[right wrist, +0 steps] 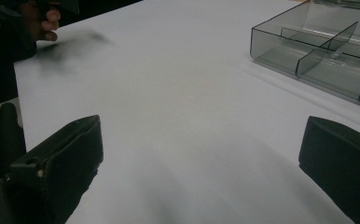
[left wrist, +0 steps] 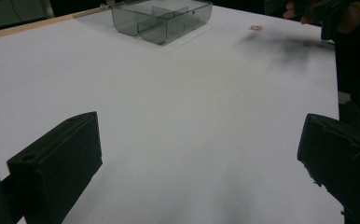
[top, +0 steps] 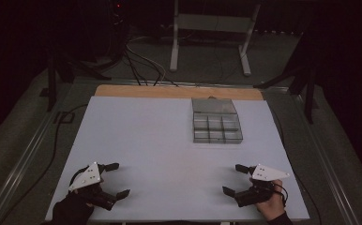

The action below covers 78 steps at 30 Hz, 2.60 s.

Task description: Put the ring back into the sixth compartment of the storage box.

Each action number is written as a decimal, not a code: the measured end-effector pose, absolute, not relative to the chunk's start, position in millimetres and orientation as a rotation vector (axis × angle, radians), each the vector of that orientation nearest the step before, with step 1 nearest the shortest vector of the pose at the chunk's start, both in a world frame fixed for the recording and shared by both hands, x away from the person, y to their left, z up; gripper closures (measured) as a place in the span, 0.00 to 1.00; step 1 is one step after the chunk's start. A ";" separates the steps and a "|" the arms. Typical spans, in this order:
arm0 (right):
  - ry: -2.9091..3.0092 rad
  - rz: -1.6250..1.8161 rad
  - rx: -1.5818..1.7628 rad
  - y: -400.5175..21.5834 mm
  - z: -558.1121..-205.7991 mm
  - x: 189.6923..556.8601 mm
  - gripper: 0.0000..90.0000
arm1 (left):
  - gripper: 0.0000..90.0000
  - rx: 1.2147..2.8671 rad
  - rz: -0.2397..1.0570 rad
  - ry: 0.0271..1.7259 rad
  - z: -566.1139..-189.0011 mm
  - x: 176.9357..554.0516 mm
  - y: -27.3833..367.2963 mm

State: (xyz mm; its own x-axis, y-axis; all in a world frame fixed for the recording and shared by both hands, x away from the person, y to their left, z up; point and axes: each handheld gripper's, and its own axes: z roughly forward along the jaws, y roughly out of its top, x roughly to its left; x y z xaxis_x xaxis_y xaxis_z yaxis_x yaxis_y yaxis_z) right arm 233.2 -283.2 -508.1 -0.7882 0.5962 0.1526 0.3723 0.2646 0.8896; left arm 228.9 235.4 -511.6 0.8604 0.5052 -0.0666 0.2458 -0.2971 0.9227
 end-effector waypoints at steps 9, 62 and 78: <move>2.318 1.528 0.915 -283.3 -507.5 233.1 0.00 | 0.01 1.862 0.291 0.557 -510.5 228.3 236.6; 2.034 1.470 1.030 -309.2 -481.3 234.3 0.00 | 0.01 1.898 0.292 0.559 -511.9 228.1 233.9; 1.900 1.371 1.186 -334.2 -482.0 239.0 0.00 | 0.01 1.900 0.286 0.563 -512.4 228.4 233.0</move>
State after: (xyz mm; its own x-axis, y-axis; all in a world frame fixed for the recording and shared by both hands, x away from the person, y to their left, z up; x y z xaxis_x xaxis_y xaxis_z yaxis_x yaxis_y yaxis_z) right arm 239.0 -334.2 -482.0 -0.4887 0.8684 0.0845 0.3541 0.1088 0.9289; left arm 228.4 233.0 -512.4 0.8588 0.5083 -0.0634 0.2491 -0.3063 0.9188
